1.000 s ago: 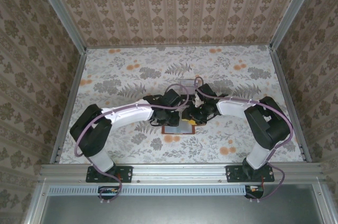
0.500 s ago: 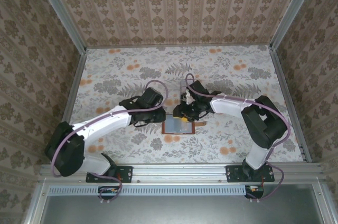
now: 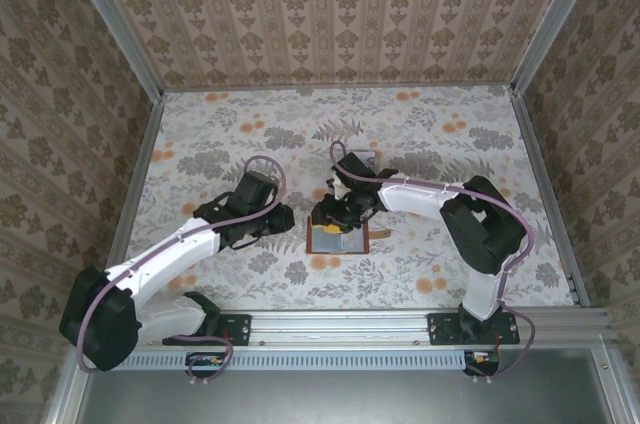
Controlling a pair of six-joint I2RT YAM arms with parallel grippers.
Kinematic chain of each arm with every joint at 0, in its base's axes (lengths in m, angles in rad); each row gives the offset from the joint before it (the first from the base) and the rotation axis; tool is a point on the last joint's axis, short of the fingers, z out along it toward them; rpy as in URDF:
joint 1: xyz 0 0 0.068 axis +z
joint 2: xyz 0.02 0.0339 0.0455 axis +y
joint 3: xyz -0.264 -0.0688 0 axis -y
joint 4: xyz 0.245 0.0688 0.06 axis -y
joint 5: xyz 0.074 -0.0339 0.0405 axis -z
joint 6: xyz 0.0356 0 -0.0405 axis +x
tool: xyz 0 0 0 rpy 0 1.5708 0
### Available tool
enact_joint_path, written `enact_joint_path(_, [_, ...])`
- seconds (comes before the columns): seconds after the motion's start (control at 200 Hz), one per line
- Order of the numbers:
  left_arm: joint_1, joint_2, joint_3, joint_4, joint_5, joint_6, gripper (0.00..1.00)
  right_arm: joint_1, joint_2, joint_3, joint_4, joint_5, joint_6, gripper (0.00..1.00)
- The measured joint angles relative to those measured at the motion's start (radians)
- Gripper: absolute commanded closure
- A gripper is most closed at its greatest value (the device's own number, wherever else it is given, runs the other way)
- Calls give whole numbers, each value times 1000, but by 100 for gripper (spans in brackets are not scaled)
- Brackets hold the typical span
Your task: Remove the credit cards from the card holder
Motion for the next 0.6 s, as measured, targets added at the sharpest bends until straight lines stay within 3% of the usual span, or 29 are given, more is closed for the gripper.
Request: enact_joint_path(0.6, [10, 10, -22, 42, 53, -1, 73, 36, 112, 68, -18, 6, -1, 58])
